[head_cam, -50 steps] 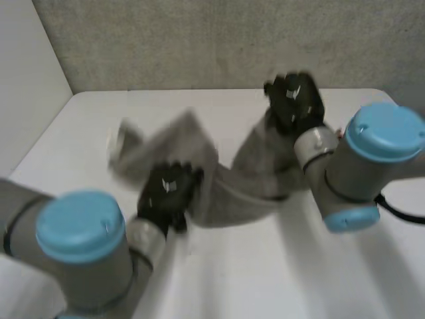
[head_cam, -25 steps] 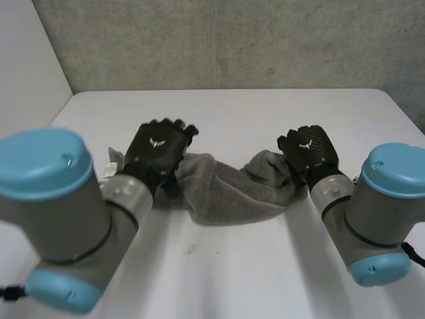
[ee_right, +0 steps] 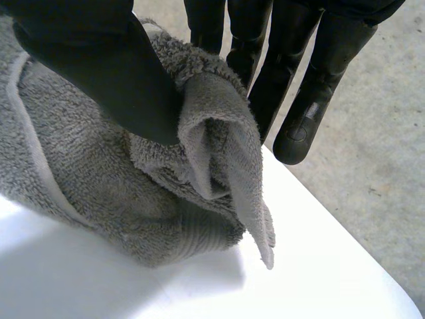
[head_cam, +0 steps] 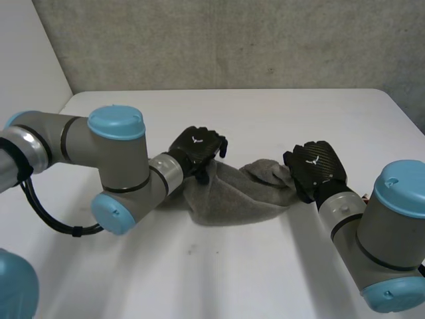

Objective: Fold the towel.

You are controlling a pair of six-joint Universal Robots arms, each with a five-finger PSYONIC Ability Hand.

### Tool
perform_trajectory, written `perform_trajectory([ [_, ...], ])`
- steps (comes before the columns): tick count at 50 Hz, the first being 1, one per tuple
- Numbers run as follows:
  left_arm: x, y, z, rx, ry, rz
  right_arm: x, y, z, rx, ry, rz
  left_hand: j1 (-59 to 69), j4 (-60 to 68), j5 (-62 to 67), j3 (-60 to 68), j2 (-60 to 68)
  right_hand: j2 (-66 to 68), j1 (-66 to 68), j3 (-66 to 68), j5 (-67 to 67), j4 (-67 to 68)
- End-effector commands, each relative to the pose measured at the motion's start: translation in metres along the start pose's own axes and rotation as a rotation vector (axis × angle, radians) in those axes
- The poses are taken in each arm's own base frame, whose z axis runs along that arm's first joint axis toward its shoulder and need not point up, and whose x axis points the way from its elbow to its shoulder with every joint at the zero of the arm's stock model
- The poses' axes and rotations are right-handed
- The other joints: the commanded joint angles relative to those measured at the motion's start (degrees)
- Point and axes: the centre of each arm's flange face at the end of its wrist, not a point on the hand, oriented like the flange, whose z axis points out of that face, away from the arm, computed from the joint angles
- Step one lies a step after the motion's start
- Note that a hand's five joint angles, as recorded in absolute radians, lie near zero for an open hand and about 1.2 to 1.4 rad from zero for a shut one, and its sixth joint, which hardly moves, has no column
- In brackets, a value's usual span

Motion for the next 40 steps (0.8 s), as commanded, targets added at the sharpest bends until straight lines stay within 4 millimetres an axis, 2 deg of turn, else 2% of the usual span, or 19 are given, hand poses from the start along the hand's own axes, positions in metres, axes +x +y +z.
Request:
perform_trajectory([
  [1, -0.004, 0.012, 0.000, -0.042, -0.012, 0.095, 0.006, 0.000, 0.004, 0.004, 0.011, 0.003, 5.37, 5.41, 5.43, 5.32, 5.38, 12.88, 25.22, 12.29, 13.76, 11.59],
  [4, -0.004, 0.013, 0.000, -0.045, -0.014, 0.103, 0.006, 0.000, 0.005, 0.006, 0.008, 0.003, 7.56, 7.59, 7.61, 7.51, 7.57, 12.88, 25.22, 12.29, 13.76, 11.59],
  [9, -0.010, 0.011, -0.002, -0.058, -0.078, 0.108, 0.007, 0.000, 0.007, 0.006, 0.010, 0.003, 38.60, 38.63, 38.65, 38.55, 38.61, 12.88, 25.22, 12.29, 13.76, 11.59],
  [11, -0.015, 0.006, -0.004, -0.052, -0.117, 0.114, 0.009, -0.001, 0.009, 0.010, 0.016, 0.000, 44.49, 44.52, 44.54, 44.44, 44.50, 12.88, 25.22, 12.29, 13.76, 11.59],
  [18, -0.030, -0.017, -0.024, -0.030, -0.272, 0.118, 0.035, -0.004, 0.017, -0.022, 0.072, -0.006, 44.55, 44.58, 44.60, 44.49, 44.55, 12.88, 25.22, 12.29, 13.76, 11.59],
  [20, -0.029, -0.034, -0.045, -0.009, -0.287, 0.117, 0.039, -0.007, 0.018, -0.037, 0.071, -0.011, 44.55, 44.58, 44.60, 44.49, 44.55, 12.88, 25.22, 12.29, 13.76, 11.59],
  [23, -0.027, -0.043, -0.060, 0.002, -0.288, 0.118, 0.046, -0.018, 0.019, -0.059, 0.067, -0.011, 44.55, 44.58, 44.60, 44.49, 44.55, 12.88, 25.22, 12.29, 13.76, 11.59],
  [25, -0.023, -0.061, -0.089, 0.033, -0.297, 0.123, 0.053, -0.027, 0.018, -0.063, 0.071, -0.012, 44.55, 44.58, 44.60, 44.49, 44.55, 12.88, 25.22, 12.29, 13.76, 11.59],
  [26, -0.023, -0.061, -0.089, 0.033, -0.297, 0.123, 0.062, -0.041, 0.013, -0.060, 0.080, -0.010, 44.55, 44.58, 44.60, 44.49, 44.55, 12.88, 25.22, 12.29, 13.76, 11.59],
  [27, -0.022, -0.069, -0.104, 0.052, -0.303, 0.123, 0.072, -0.054, 0.008, -0.060, 0.089, -0.009, 44.55, 44.58, 44.60, 44.49, 44.55, 12.88, 25.22, 12.29, 13.76, 11.59],
  [30, -0.018, -0.085, -0.133, 0.100, -0.318, 0.128, 0.081, -0.065, 0.003, -0.060, 0.097, -0.006, 44.55, 44.58, 44.60, 44.49, 44.55, 12.88, 25.22, 12.29, 13.76, 11.59],
  [31, -0.018, -0.085, -0.133, 0.100, -0.318, 0.128, 0.086, -0.075, -0.002, -0.054, 0.098, -0.004, 44.55, 44.58, 44.60, 44.49, 44.55, 12.88, 25.22, 12.29, 13.76, 11.59],
  [32, -0.018, -0.095, -0.148, 0.133, -0.332, 0.130, 0.091, -0.086, -0.006, -0.039, 0.105, -0.002, 44.55, 44.58, 44.60, 44.49, 44.55, 12.88, 25.22, 12.29, 13.76, 11.59],
  [33, -0.017, -0.105, -0.162, 0.169, -0.344, 0.133, 0.092, -0.086, -0.006, -0.038, 0.105, -0.002, 44.55, 44.58, 44.60, 44.49, 44.55, 12.88, 25.22, 12.29, 13.76, 11.59],
  [34, -0.017, -0.105, -0.162, 0.169, -0.344, 0.133, 0.097, -0.098, -0.011, -0.018, 0.117, -0.003, 44.55, 44.58, 44.60, 44.49, 44.55, 12.88, 25.22, 12.29, 13.76, 11.59],
  [35, -0.016, -0.114, -0.175, 0.204, -0.356, 0.137, 0.101, -0.110, -0.017, 0.011, 0.131, -0.010, 44.55, 44.58, 44.60, 44.49, 44.55, 12.88, 25.22, 12.29, 13.76, 11.59],
  [36, -0.015, -0.122, -0.186, 0.235, -0.366, 0.139, 0.101, -0.110, -0.017, 0.012, 0.131, -0.010, 44.55, 44.58, 44.60, 44.49, 44.55, 12.88, 25.22, 12.29, 13.76, 11.59],
  [38, -0.015, -0.129, -0.195, 0.264, -0.376, 0.143, 0.109, -0.129, -0.025, 0.068, 0.160, -0.021, 44.55, 44.58, 44.60, 44.49, 44.55, 12.88, 25.22, 12.29, 13.76, 11.59],
  [40, -0.015, -0.136, -0.203, 0.294, -0.387, 0.146, 0.111, -0.135, -0.027, 0.088, 0.168, -0.023, 44.55, 44.58, 44.60, 44.49, 44.55, 12.88, 25.22, 12.29, 13.76, 11.59],
])
